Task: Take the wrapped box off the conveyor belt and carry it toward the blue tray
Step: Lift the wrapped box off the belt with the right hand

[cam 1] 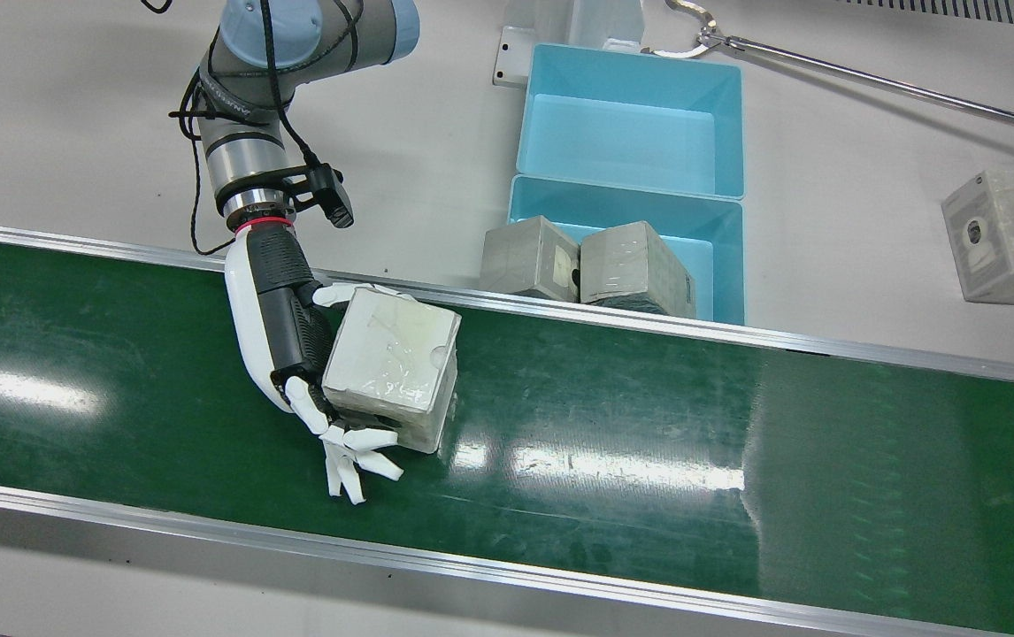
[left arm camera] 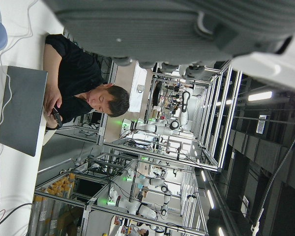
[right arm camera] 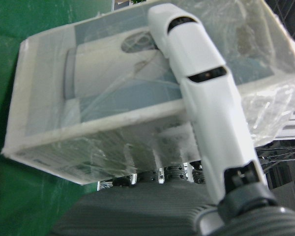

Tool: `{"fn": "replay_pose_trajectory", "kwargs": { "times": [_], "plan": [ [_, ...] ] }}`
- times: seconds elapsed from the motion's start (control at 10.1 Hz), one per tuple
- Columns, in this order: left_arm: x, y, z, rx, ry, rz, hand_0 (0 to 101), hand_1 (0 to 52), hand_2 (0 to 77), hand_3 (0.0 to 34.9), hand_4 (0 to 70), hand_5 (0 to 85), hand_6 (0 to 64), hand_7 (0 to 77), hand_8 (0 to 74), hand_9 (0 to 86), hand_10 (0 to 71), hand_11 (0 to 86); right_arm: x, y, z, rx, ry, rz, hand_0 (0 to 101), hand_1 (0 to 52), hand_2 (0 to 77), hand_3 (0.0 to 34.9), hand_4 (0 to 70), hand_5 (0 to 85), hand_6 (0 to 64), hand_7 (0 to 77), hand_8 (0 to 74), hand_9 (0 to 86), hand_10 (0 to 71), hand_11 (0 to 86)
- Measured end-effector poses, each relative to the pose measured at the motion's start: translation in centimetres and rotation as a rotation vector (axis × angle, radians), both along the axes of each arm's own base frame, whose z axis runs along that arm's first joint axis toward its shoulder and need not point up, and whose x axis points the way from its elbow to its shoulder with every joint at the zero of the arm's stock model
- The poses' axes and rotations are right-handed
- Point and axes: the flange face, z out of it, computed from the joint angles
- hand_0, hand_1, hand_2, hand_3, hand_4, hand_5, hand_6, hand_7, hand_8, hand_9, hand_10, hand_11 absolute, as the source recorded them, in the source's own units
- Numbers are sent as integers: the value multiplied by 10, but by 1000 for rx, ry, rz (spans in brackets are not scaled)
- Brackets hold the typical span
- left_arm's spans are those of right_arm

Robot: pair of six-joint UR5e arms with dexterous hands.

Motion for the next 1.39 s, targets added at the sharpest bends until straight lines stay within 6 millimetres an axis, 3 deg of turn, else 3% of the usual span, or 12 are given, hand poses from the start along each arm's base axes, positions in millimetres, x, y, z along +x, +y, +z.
{"fn": "replay_pose_trajectory", "kwargs": {
  "times": [0.1,0.2,0.3,0.4,0.6,0.7,0.89,0.99,1.29,1.39],
  "plan": [
    [0,0,0,0,0,0,0,0,5,0,0,11,5,5,5,0,0,5,4,-2,-4,-1,2,7,551,240,267,45,153,371,169,224,153,147,16,5],
    [0,0,0,0,0,0,0,0,11,0,0,11,5,0,5,0,5,5,8,-4,-8,0,1,11,573,164,300,7,245,464,284,316,338,322,11,218],
    [0,0,0,0,0,0,0,0,11,0,0,11,5,0,5,0,5,5,10,-5,-19,12,-10,11,599,109,311,4,316,529,349,371,404,371,11,333],
    [0,0,0,0,0,0,0,0,11,0,0,11,5,0,5,0,5,5,11,-3,-37,33,-30,6,599,109,311,4,316,529,349,371,404,371,82,398],
    [0,0,0,0,0,0,0,0,5,0,0,11,5,0,5,0,0,5,-1,4,-96,94,-76,-48,625,109,311,4,365,556,393,415,458,404,196,496],
    [0,0,0,0,0,0,0,0,5,0,0,11,5,5,5,0,0,5,-14,13,-124,119,-97,-83,554,109,311,4,387,573,415,431,485,415,218,518],
    [0,0,0,0,0,0,0,0,5,0,0,11,5,0,5,0,5,5,-53,39,-165,152,-135,-157,551,109,311,0,404,573,431,442,502,420,229,540],
    [0,0,0,0,0,0,0,0,5,0,0,11,5,5,5,0,5,5,-77,53,-185,162,-151,-197,565,27,333,0,404,573,431,442,502,420,229,545],
    [0,0,0,0,0,0,0,0,11,0,0,11,5,0,5,0,5,5,-134,93,-227,184,-170,-283,574,27,333,0,409,573,436,442,502,420,235,545],
    [0,0,0,0,0,0,0,0,11,0,0,11,5,0,5,0,5,5,-148,104,-232,188,-165,-302,574,27,333,0,409,573,436,442,600,382,235,545]
  ]
}}
